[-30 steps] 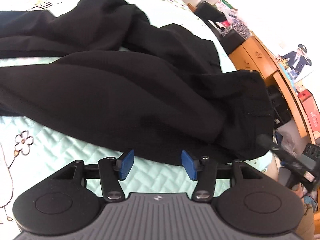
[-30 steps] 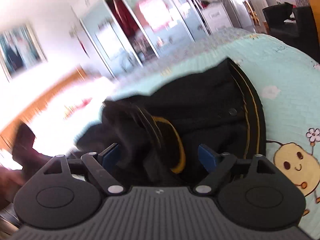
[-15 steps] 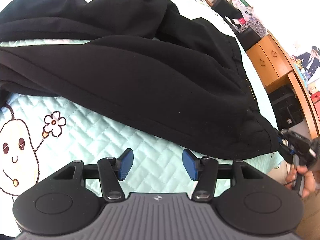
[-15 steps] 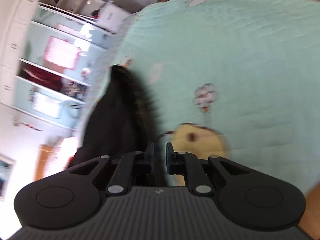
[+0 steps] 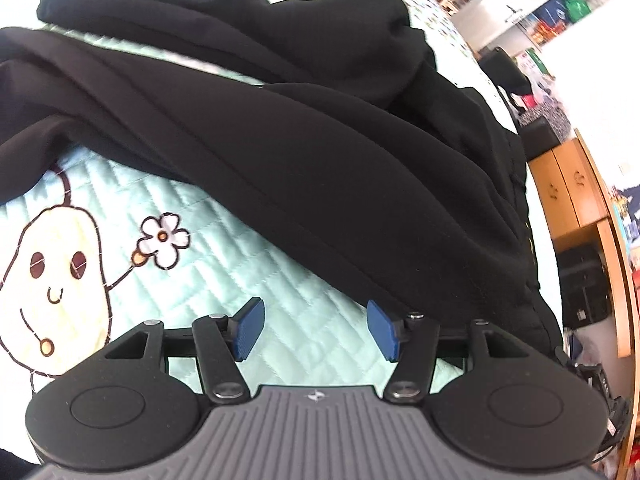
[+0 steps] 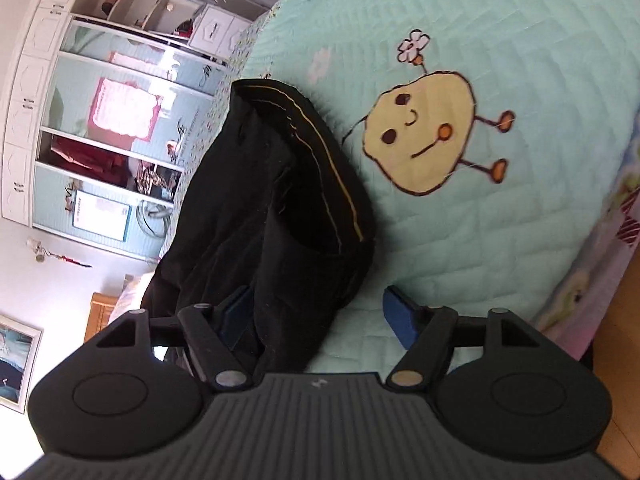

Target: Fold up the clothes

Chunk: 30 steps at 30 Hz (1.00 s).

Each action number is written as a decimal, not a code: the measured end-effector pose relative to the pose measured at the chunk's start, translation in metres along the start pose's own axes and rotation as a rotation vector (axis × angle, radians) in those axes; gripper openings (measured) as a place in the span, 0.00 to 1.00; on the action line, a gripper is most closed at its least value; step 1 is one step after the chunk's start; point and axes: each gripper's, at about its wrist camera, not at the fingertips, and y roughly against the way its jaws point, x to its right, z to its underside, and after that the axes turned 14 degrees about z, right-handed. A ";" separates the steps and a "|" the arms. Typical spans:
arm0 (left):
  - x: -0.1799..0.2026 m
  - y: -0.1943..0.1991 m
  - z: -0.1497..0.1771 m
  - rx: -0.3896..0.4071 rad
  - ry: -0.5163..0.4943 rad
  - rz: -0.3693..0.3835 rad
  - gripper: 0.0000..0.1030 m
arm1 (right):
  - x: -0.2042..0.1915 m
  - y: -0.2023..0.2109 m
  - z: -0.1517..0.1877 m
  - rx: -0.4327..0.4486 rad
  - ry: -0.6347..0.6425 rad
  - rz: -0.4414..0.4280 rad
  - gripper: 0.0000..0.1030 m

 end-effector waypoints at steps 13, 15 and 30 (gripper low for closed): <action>-0.005 0.015 0.001 0.041 0.024 0.042 0.63 | -0.049 -0.009 -0.006 0.204 0.409 0.090 0.19; -0.005 0.022 0.002 0.053 0.030 0.068 0.63 | -0.051 0.007 -0.026 0.291 0.461 0.160 0.19; -0.008 0.010 0.019 -0.047 0.118 0.135 0.64 | 0.027 0.003 -0.090 0.277 0.234 0.231 0.26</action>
